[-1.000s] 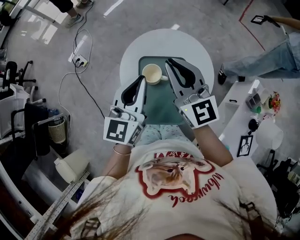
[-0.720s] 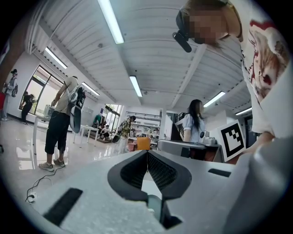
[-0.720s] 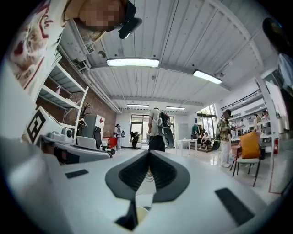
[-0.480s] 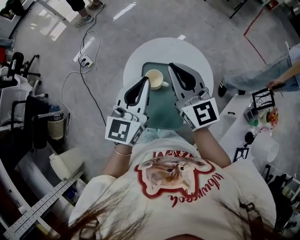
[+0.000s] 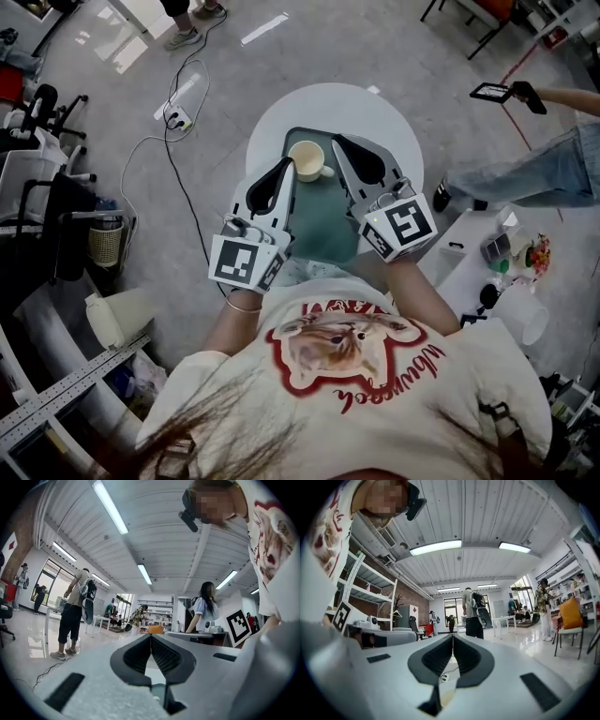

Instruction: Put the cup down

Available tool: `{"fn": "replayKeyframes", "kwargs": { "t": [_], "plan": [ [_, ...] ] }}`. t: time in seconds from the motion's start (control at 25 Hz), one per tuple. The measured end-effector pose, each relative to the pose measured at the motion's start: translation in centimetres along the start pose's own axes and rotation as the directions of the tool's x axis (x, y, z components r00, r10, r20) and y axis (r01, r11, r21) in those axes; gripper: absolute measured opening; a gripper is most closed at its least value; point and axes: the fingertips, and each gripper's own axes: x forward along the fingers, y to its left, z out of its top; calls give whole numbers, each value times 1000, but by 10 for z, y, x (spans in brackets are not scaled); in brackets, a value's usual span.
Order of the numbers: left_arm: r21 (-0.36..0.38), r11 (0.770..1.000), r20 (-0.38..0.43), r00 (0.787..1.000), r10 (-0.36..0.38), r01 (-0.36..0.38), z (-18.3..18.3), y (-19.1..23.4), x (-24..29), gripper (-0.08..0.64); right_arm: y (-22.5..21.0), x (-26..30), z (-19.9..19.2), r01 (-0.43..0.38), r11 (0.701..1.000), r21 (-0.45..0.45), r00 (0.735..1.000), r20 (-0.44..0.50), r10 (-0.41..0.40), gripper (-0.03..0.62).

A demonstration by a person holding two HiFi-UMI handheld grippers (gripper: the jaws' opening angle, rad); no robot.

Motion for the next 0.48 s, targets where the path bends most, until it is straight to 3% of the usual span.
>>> {"fn": "replayKeyframes", "kwargs": {
  "t": [0.48],
  "plan": [
    [55, 998, 22, 1000, -19, 17, 25, -9, -40, 14, 50, -13, 20, -50, 997, -58, 998, 27, 52, 28]
  ]
}}
